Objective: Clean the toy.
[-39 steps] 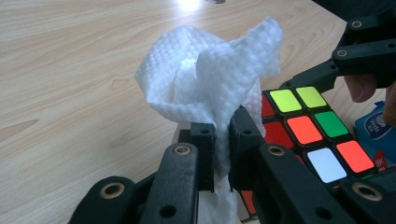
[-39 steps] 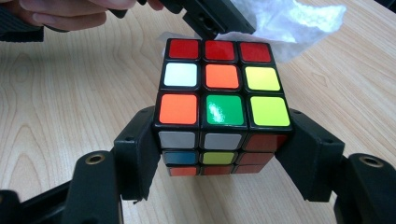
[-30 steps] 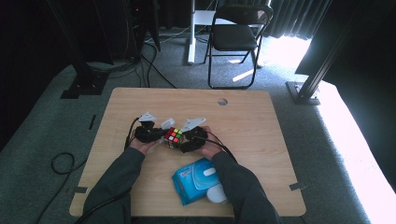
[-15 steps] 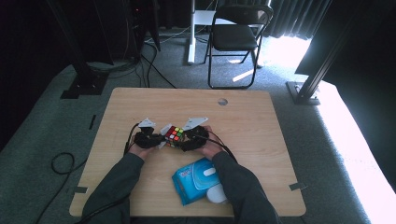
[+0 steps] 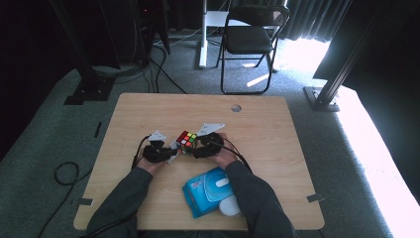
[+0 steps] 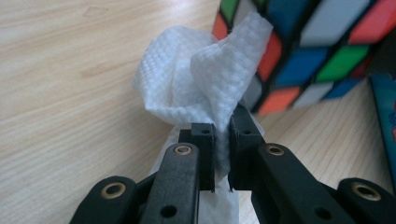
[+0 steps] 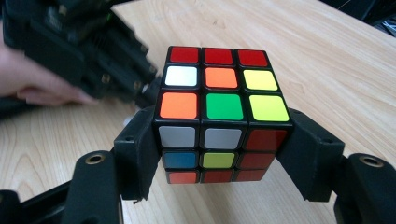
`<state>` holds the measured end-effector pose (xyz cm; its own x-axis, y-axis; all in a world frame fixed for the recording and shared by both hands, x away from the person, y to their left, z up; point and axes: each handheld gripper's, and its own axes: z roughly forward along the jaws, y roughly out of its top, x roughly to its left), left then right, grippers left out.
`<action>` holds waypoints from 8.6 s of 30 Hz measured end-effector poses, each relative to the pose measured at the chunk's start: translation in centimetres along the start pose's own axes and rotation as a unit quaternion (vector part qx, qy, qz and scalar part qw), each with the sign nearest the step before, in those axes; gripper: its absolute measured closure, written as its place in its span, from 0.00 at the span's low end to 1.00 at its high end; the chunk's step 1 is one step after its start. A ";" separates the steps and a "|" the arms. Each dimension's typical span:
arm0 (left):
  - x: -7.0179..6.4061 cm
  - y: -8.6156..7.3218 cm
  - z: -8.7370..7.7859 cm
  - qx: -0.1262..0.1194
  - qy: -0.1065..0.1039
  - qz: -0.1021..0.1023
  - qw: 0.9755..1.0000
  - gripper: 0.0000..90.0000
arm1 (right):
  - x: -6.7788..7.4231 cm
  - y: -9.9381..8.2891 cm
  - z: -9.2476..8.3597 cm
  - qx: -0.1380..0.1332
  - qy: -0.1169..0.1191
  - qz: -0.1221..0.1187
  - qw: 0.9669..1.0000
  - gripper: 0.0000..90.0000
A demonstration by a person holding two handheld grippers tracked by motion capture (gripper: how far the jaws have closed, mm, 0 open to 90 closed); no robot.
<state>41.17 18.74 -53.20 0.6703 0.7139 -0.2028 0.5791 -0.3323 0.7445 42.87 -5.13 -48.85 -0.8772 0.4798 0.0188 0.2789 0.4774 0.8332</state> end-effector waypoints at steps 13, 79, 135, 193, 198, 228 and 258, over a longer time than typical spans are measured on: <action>-2.8 0.6 0.4 -0.018 -0.002 0.045 0.999 0.93 | -0.5 0.1 -0.4 -0.017 0.001 0.023 1.000 0.38; -3.5 2.2 0.3 -0.050 0.040 0.072 0.995 0.92 | -1.1 2.0 -1.0 -0.030 -0.005 0.053 0.998 0.38; -1.5 1.4 -1.3 -0.091 0.081 0.040 0.992 0.92 | -1.9 1.6 -1.8 -0.033 -0.010 0.068 0.997 0.38; -3.5 2.3 0.1 -0.075 0.057 0.063 0.994 0.92 | -4.8 -1.4 -0.1 0.072 -0.079 0.061 0.992 0.38; -3.5 2.3 0.1 -0.075 0.056 0.064 0.994 0.92 | -5.0 -2.2 0.4 0.083 -0.077 0.063 0.992 0.38; -3.6 2.1 0.6 -0.068 0.054 0.061 0.994 0.91 | -5.2 -0.6 -3.1 0.051 -0.045 0.047 0.997 0.62; -3.4 2.0 0.6 -0.066 0.055 0.058 0.995 0.90 | -5.9 -1.2 -1.6 0.064 -0.091 0.098 0.989 0.59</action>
<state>40.30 15.23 -51.46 0.6705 0.7406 -0.0446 0.4300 -0.3389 0.8368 47.06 -9.71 -49.11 -0.7197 0.6913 0.0645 0.4947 0.4455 0.7462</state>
